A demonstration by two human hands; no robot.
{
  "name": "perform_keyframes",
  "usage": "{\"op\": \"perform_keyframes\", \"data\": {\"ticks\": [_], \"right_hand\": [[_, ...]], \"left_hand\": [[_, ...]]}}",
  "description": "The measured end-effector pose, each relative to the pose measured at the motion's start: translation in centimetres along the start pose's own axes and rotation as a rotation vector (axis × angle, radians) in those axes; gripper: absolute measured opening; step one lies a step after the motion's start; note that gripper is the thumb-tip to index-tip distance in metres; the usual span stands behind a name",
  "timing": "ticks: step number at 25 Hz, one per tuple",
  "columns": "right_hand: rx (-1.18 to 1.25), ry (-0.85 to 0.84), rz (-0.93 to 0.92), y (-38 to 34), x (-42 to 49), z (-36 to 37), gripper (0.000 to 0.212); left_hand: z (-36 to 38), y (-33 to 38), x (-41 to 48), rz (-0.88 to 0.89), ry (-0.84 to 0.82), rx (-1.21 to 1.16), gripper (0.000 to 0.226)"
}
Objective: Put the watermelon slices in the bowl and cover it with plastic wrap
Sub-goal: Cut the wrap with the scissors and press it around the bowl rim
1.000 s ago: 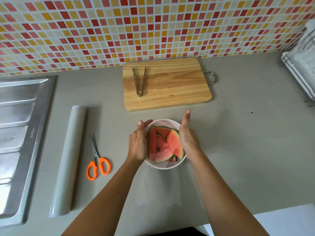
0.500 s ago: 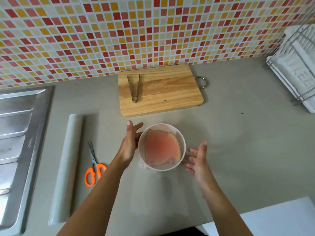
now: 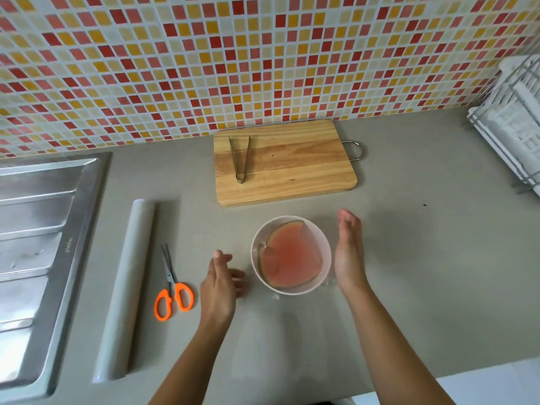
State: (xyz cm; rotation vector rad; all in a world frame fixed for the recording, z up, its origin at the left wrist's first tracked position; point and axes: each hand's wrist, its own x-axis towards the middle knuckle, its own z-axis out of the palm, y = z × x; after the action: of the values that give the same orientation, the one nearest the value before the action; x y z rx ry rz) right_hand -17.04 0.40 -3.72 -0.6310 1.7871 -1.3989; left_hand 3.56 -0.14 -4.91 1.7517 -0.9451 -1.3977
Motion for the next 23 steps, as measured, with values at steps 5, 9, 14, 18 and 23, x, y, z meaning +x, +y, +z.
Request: {"op": "perform_keyframes", "data": {"ticks": [5,9,14,18,23], "right_hand": [[-0.4,-0.127,0.151,0.5,0.6,-0.6,0.037],[-0.466,-0.294,0.237,-0.4,2.3,0.0,0.058],[-0.516,-0.426,0.203,-1.9,4.5,2.1,0.051],[-0.53,-0.423,0.222,-2.7,5.5,3.4,0.024],[-0.438,-0.421,0.443,-3.0,6.8,3.8,0.009]], "left_hand": [[1.4,3.8,4.3,0.091,-0.199,0.097,0.036],[2.0,4.8,5.8,0.045,-0.462,0.335,0.06],[2.7,4.9,6.9,-0.01,-0.521,0.299,0.051],[2.9,5.4,8.0,-0.008,-0.614,0.159,0.034],[3.0,6.3,9.6,-0.163,-0.71,0.172,0.02]]}}
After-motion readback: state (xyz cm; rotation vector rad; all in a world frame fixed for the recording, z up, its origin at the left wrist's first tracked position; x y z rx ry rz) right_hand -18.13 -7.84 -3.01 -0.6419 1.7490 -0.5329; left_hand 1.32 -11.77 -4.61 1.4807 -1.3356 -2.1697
